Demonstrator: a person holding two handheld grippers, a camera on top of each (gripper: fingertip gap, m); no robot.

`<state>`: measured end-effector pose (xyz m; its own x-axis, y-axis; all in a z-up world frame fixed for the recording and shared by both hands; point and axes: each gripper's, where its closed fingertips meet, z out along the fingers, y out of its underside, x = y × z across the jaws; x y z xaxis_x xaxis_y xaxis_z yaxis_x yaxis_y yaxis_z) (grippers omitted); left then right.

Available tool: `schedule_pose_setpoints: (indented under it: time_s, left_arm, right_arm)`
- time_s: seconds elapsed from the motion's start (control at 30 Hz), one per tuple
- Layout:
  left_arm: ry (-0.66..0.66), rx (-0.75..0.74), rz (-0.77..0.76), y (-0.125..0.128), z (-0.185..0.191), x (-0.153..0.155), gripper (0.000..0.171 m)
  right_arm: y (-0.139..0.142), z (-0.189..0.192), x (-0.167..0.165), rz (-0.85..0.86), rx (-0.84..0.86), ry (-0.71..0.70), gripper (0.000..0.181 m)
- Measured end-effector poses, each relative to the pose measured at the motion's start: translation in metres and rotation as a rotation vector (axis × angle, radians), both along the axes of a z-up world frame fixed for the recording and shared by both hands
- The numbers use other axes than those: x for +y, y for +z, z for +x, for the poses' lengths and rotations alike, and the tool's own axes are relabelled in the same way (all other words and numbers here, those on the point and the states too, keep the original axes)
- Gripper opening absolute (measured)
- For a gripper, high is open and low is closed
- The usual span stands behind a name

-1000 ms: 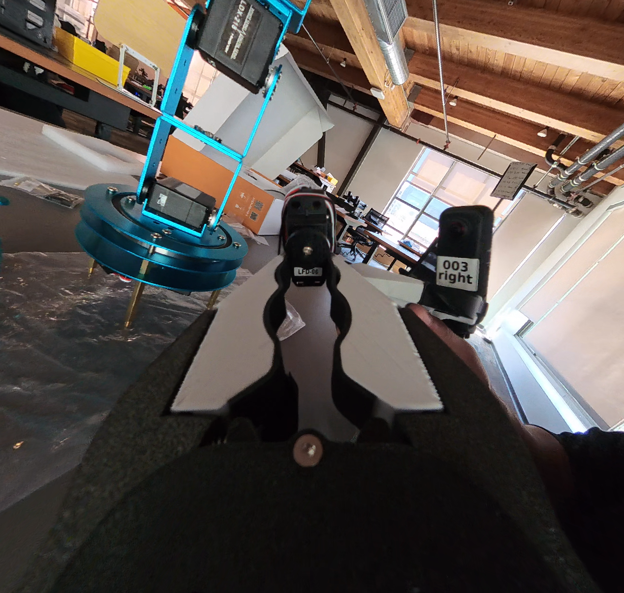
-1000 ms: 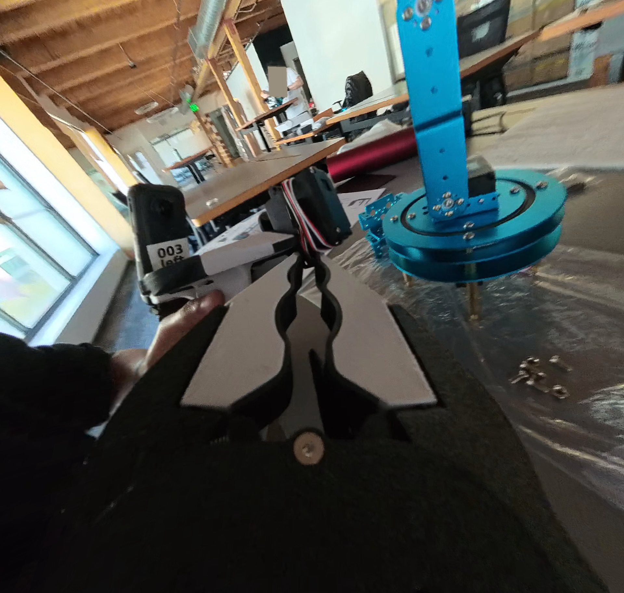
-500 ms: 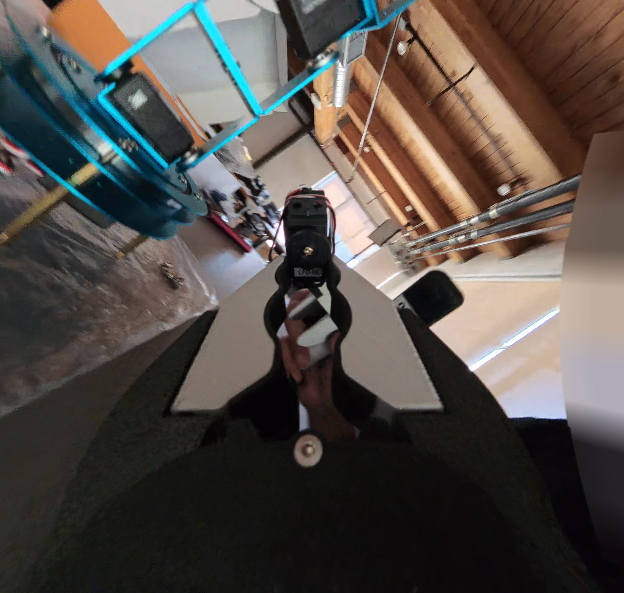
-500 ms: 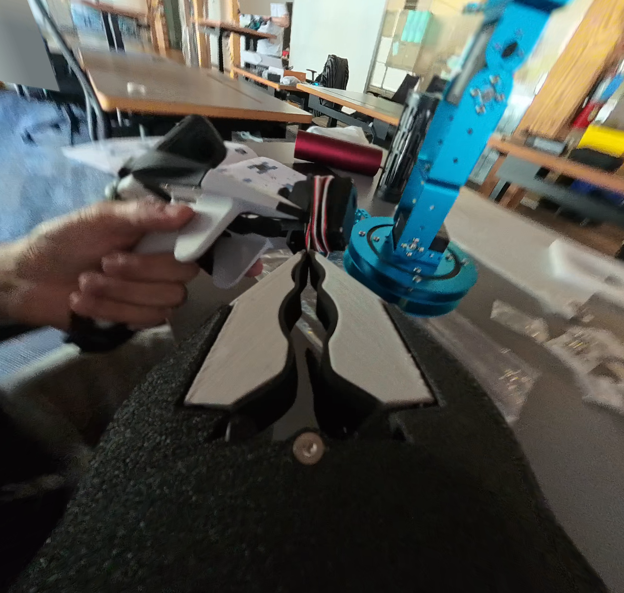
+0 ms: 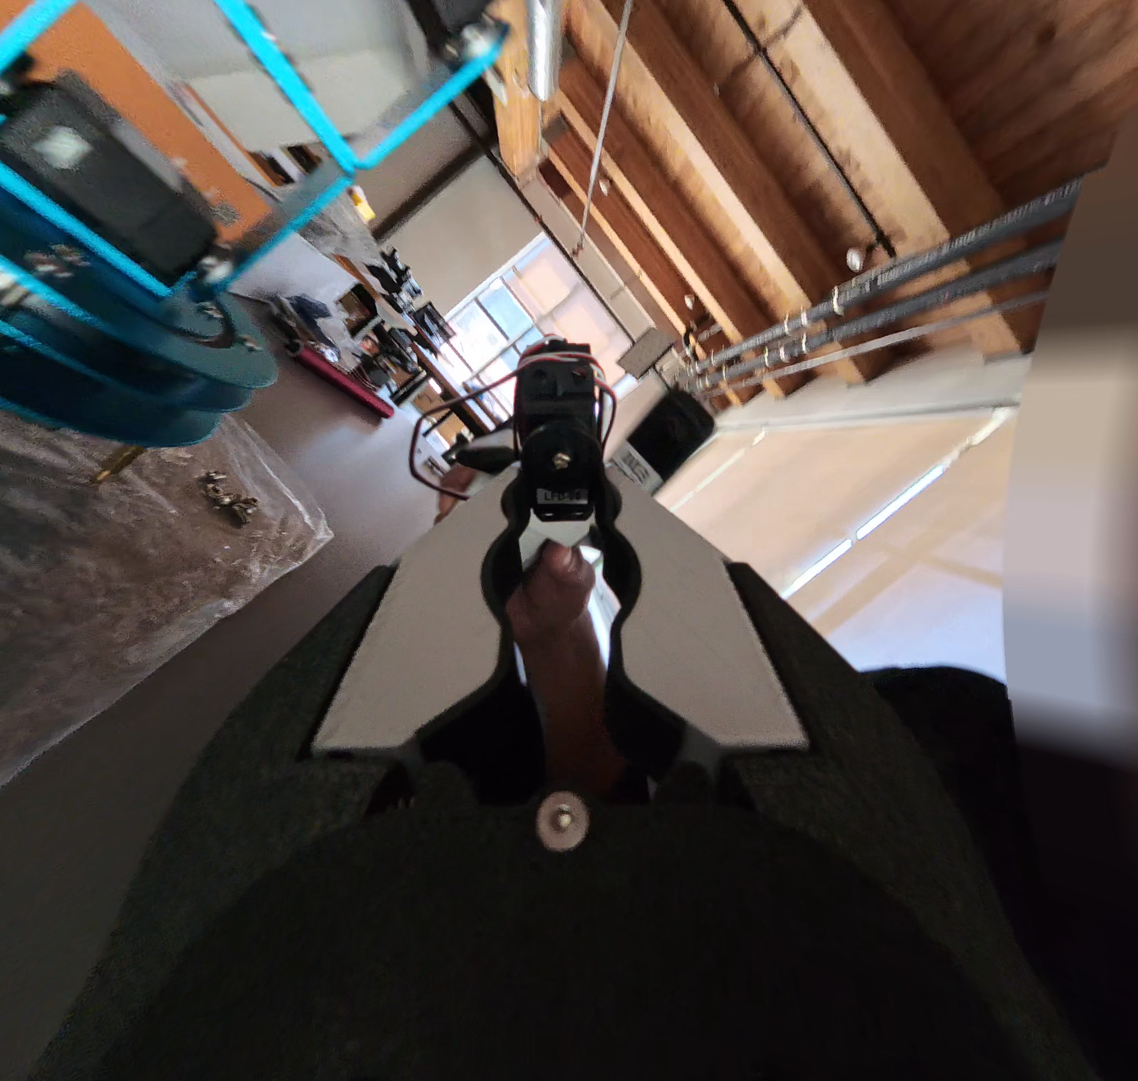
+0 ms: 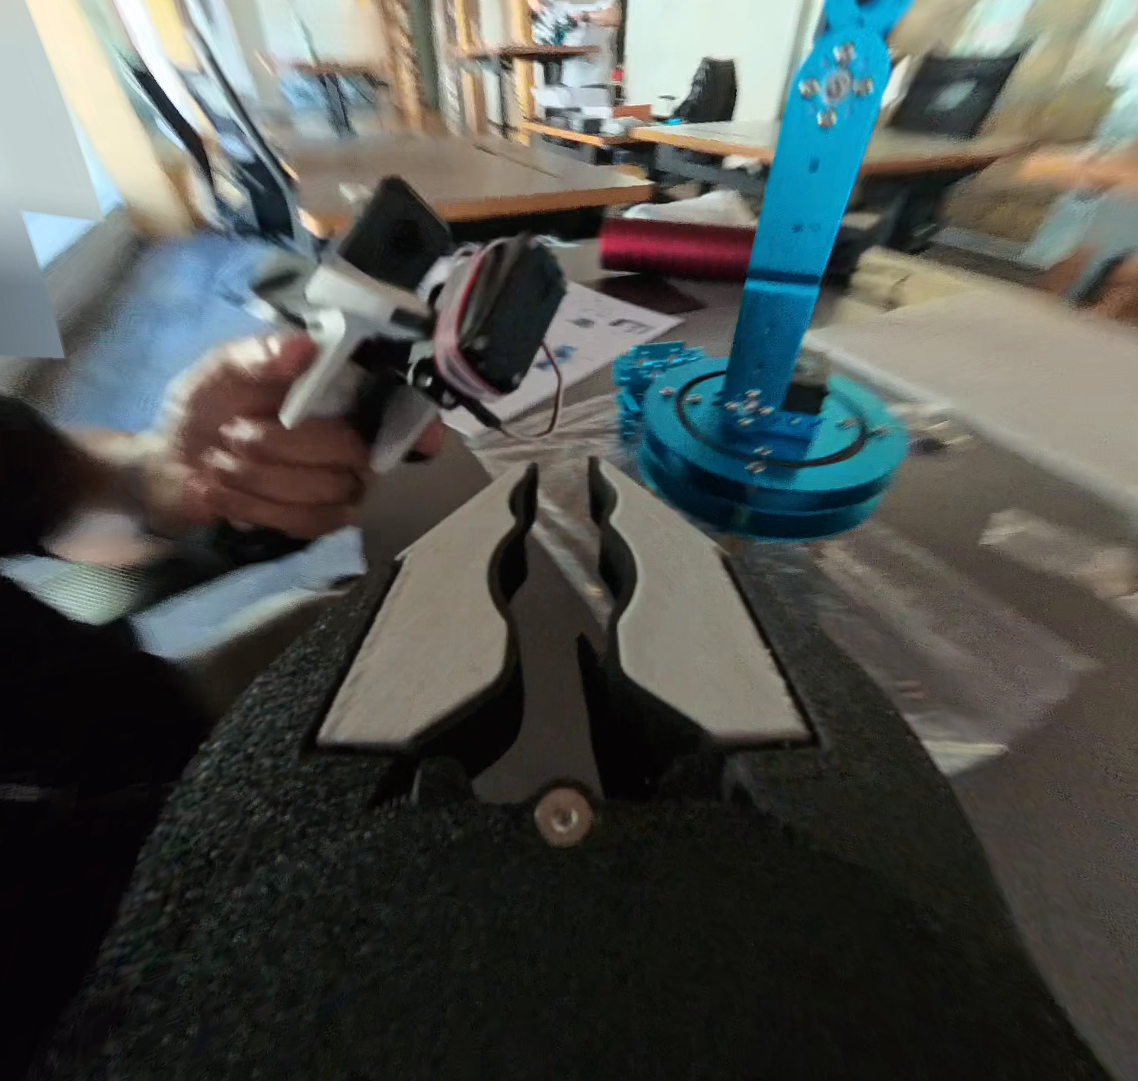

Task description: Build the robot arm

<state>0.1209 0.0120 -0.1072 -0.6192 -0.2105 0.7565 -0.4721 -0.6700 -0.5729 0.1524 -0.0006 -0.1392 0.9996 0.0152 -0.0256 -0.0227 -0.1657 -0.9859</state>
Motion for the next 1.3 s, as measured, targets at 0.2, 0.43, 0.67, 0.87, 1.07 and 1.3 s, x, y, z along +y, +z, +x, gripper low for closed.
schedule_pose_setpoints:
  time_s: [0.2, 0.43, 0.67, 0.87, 1.07, 1.3]
  left_arm:
    - [-0.404, -0.036, 0.045, 0.018, -0.043, -0.039, 0.020]
    - [-0.635, -0.024, 0.292, 0.005, -0.076, -0.053, 0.019]
    - [-0.396, -0.092, 0.944, -0.036, -0.044, -0.026, 0.019]
    - [-0.125, -0.221, 0.946, 0.002, -0.014, -0.016, 0.019]
    - [-0.351, -0.212, 0.629, 0.027, -0.052, -0.037, 0.018]
    - [-0.015, -0.084, 0.825, -0.002, 0.002, 0.013, 0.020]
  right_arm:
    - [0.012, -0.058, -0.010, 0.027, 0.481, 0.532, 0.044]
    - [0.020, -0.102, -0.040, 0.011, 0.294, 0.856, 0.001]
    - [0.052, -0.047, -0.043, 0.018, 0.017, 0.587, 0.000]
    - [0.003, -0.076, -0.044, -0.259, -0.174, 0.568, 0.002]
    - [-0.004, 0.042, -0.034, -0.322, -0.302, -0.031, 0.001]
    - [0.062, -0.077, -0.095, -0.037, -0.288, 0.542, 0.001]
